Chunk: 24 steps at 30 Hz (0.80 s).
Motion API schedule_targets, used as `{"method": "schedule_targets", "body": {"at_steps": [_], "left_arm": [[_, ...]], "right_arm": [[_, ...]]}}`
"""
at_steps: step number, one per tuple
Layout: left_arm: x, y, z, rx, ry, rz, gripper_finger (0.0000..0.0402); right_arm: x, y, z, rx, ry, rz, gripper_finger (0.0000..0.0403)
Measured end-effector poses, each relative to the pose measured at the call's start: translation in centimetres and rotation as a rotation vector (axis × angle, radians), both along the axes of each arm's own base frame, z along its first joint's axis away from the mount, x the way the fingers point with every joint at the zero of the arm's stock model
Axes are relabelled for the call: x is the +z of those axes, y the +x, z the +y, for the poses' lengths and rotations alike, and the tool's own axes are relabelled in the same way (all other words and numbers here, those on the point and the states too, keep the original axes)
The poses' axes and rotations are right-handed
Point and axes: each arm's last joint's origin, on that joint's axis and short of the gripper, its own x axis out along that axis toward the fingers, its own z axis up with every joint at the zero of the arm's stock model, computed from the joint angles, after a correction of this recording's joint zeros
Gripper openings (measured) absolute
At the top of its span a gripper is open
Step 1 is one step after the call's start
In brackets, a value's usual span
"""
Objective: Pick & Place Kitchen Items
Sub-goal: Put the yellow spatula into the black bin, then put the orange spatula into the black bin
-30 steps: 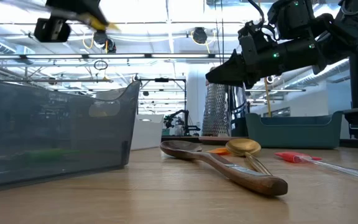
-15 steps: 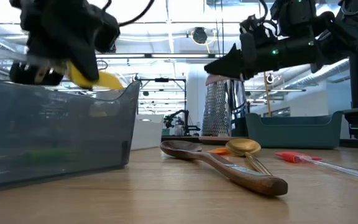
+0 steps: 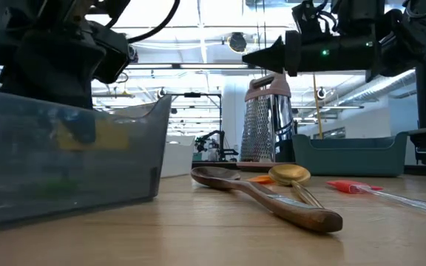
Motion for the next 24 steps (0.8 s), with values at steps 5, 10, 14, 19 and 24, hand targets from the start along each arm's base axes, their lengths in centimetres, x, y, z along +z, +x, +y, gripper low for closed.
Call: {"method": "schedule_targets", "body": {"at_steps": [5,10,14,19,24], "left_arm": [[-0.3,0.0,-0.1,0.023,-0.007,0.011,0.0045],[-0.2,0.1,0.1,0.043,0.019,-0.001,0.0098],[-0.2,0.2,0.5,0.041,0.029,-0.002,0.0126],[0.8,0.4,1.7,0.034,0.015,-0.013,0.0134],[2.8,0.4,3.0,0.043,-0.046,-0.046,0.0135]], "right_arm": [[0.3,0.0,0.0,-0.006,-0.039,-0.022,0.0128],[0.4,-0.1,0.0,-0.006,-0.044,-0.03,0.0128],[0.4,-0.1,0.0,-0.006,-0.043,-0.03,0.0128],[0.3,-0.1,0.0,-0.004,-0.029,-0.026,0.0128],[0.0,0.0,0.0,0.007,0.044,-0.011,0.0128]]}}
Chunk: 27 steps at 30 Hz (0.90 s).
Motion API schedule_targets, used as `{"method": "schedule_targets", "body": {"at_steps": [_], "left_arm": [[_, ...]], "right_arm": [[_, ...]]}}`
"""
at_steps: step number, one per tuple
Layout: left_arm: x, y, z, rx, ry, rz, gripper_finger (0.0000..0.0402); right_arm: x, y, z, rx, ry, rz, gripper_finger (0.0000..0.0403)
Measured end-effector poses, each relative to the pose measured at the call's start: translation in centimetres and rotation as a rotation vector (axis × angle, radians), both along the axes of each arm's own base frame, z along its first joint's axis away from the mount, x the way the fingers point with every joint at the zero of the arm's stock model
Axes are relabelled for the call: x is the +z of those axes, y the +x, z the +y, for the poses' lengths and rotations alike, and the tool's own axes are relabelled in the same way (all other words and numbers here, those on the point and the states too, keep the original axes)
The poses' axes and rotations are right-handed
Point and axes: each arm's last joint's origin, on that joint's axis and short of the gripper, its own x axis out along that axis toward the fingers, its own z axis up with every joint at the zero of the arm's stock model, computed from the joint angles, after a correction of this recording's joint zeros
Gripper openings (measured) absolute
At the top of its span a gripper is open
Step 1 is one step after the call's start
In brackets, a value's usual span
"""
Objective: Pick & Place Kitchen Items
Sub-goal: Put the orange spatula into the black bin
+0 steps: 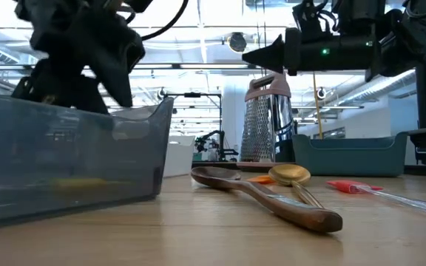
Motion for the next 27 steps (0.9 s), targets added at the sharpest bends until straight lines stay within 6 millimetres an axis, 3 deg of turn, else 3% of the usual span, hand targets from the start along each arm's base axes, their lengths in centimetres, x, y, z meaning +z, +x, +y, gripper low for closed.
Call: {"method": "schedule_targets", "body": {"at_steps": [5,11,18,27], "left_arm": [[3.3,-0.2,1.2,-0.048,-0.006,-0.161,0.0136],[6.9,0.0,2.1,-0.129,0.134,-0.451,0.0136],[7.3,0.1,2.8,-0.187,0.257,-0.506,0.0136],[7.4,0.8,4.8,-0.256,0.448,-0.529,0.0136]], "right_arm": [[-0.9,0.1,0.1,0.011,0.058,0.073,0.0128],[-2.0,0.1,0.6,0.03,0.175,0.161,0.0128],[-2.6,0.1,2.8,0.108,0.251,0.213,0.0128],[-2.3,-0.5,8.1,0.31,0.157,0.214,0.0159]]}}
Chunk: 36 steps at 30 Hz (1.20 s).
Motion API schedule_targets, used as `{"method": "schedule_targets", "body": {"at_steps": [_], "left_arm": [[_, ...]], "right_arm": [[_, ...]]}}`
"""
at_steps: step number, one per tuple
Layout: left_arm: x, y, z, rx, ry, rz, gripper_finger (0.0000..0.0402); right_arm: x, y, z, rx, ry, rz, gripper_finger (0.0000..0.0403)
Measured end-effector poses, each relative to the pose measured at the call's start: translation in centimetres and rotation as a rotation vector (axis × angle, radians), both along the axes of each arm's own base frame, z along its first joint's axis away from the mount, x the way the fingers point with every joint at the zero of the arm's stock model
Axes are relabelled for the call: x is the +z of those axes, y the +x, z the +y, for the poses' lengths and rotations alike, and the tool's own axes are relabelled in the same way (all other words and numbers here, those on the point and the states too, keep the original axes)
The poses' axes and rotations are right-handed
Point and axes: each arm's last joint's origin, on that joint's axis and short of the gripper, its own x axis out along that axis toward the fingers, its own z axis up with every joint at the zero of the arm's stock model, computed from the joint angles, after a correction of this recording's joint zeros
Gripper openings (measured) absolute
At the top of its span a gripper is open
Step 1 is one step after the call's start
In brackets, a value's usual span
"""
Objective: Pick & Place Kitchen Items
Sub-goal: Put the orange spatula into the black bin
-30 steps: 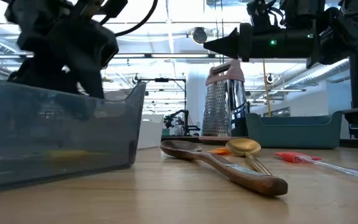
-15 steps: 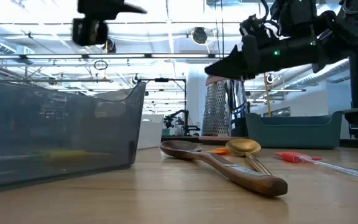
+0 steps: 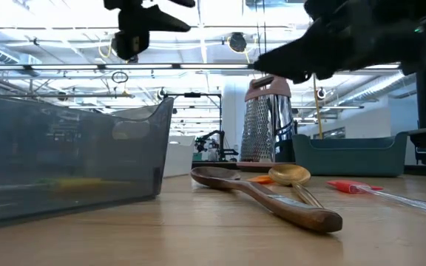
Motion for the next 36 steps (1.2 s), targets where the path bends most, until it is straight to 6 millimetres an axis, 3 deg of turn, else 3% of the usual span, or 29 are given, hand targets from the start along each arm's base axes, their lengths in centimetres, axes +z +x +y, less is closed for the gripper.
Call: {"method": "schedule_targets", "body": {"at_steps": [9,15,22,36], "left_arm": [[0.2,0.7,2.6,0.144,0.219,-0.045,0.0136],[-0.7,2.2,2.5,0.082,0.282,-0.093,0.0136],[-3.1,4.3,2.0,0.033,0.345,-0.11,0.0136],[-7.7,8.6,2.9,-0.029,0.454,0.104,0.014]], "right_arm": [[-0.1,-0.6,2.1,0.069,0.099,0.015,0.0189],[-0.7,-0.6,2.0,0.05,0.182,0.078,0.0179],[-0.8,-0.7,2.0,0.043,0.217,0.092,0.0172],[-0.7,-0.7,1.8,0.017,0.105,0.092,0.0171]]}}
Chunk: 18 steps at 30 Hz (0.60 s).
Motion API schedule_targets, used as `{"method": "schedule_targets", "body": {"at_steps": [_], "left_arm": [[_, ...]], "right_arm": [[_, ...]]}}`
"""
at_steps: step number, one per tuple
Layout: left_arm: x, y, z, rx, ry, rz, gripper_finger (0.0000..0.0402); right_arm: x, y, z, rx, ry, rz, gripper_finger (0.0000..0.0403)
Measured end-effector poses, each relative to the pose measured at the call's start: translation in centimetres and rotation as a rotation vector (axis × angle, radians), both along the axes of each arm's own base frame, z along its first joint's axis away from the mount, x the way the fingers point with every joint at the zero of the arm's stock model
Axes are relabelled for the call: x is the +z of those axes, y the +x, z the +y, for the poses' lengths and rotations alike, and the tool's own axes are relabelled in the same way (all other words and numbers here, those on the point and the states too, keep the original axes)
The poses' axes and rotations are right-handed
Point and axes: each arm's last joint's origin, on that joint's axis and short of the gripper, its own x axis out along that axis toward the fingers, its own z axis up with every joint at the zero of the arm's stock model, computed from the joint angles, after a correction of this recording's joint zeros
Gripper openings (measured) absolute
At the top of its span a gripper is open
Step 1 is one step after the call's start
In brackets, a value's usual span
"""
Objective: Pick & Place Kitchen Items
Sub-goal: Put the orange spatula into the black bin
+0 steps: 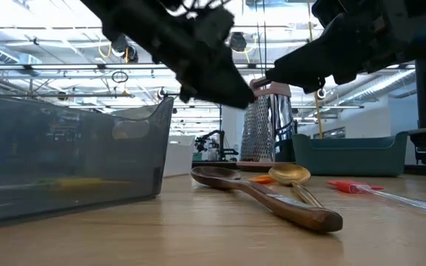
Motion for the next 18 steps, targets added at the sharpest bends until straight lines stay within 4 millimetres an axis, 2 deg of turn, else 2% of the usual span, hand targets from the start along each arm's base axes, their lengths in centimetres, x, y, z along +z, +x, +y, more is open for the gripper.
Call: {"method": "schedule_targets", "body": {"at_steps": [7,12,18], "left_arm": [[-2.6,0.7,1.0,0.06,-0.055,0.059,0.0188],[-4.2,1.3,1.3,0.074,-0.059,0.06,0.0219],[-6.2,2.0,1.4,0.058,-0.071,0.064,0.0227]], "right_arm": [[0.2,-0.9,-0.7,-0.143,-0.082,0.093,0.0171],[0.6,-2.0,-1.1,-0.141,-0.115,0.17,0.0171],[1.4,-2.5,-1.3,-0.128,-0.154,0.153,0.0171]]}}
